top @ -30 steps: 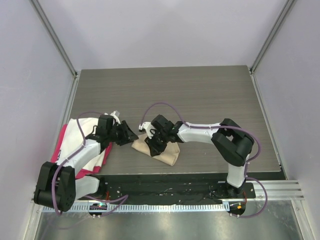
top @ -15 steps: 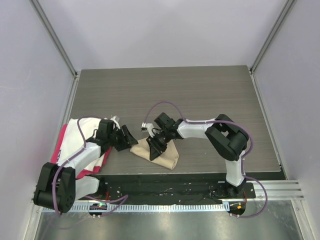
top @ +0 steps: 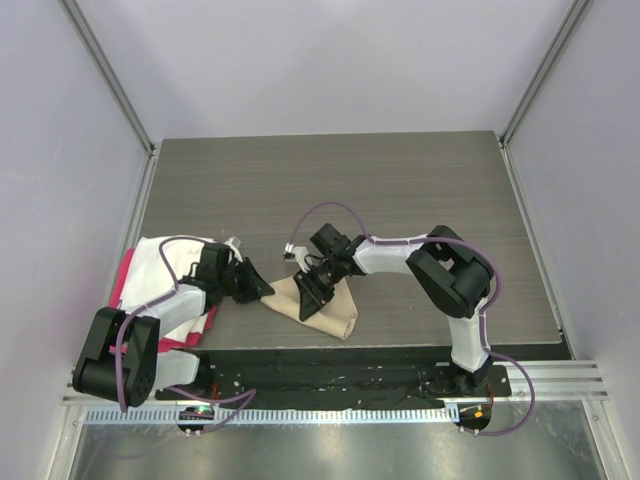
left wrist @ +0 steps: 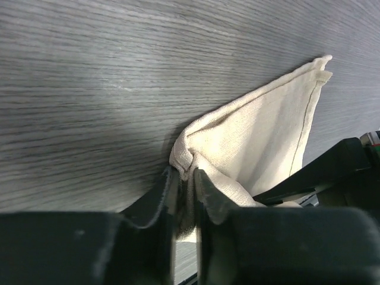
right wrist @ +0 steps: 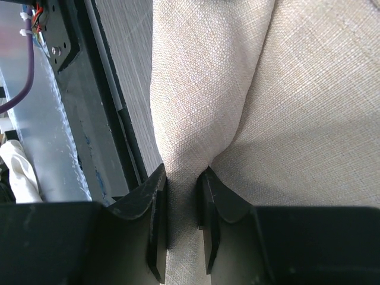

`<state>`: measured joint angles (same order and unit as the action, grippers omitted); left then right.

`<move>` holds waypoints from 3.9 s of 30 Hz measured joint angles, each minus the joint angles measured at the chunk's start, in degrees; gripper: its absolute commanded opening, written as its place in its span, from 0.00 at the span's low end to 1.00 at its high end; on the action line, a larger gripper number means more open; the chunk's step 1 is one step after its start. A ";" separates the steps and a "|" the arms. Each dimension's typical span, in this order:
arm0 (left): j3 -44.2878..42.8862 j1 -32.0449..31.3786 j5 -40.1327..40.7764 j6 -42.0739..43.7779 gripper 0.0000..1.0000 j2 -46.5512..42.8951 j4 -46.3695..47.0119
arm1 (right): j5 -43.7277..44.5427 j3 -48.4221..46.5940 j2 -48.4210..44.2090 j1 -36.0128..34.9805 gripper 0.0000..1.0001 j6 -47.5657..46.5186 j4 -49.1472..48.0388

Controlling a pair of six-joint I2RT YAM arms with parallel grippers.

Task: Fold the napkin, place the utensils inside, and roll it up
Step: Roll the napkin at the center of the board.

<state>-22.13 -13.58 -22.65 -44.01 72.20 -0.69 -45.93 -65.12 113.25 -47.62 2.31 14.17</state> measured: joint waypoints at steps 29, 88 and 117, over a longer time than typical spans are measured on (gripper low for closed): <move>-0.57 0.00 -2.25 -2.12 0.00 2.91 2.19 | 59.19 -0.72 -9.44 -22.36 0.57 -8.66 3.80; 2.34 -0.28 0.74 -2.10 0.00 0.09 6.99 | 4.57 6.51 -5.25 1.57 0.69 6.34 -12.26; -4.02 -0.28 0.02 -2.10 0.00 4.31 -2.10 | 65.29 9.44 -11.10 -23.87 0.36 -11.21 -11.13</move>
<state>-26.15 -13.87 -22.63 -46.11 76.51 -2.79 19.35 -55.68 102.15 -71.48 -8.91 3.05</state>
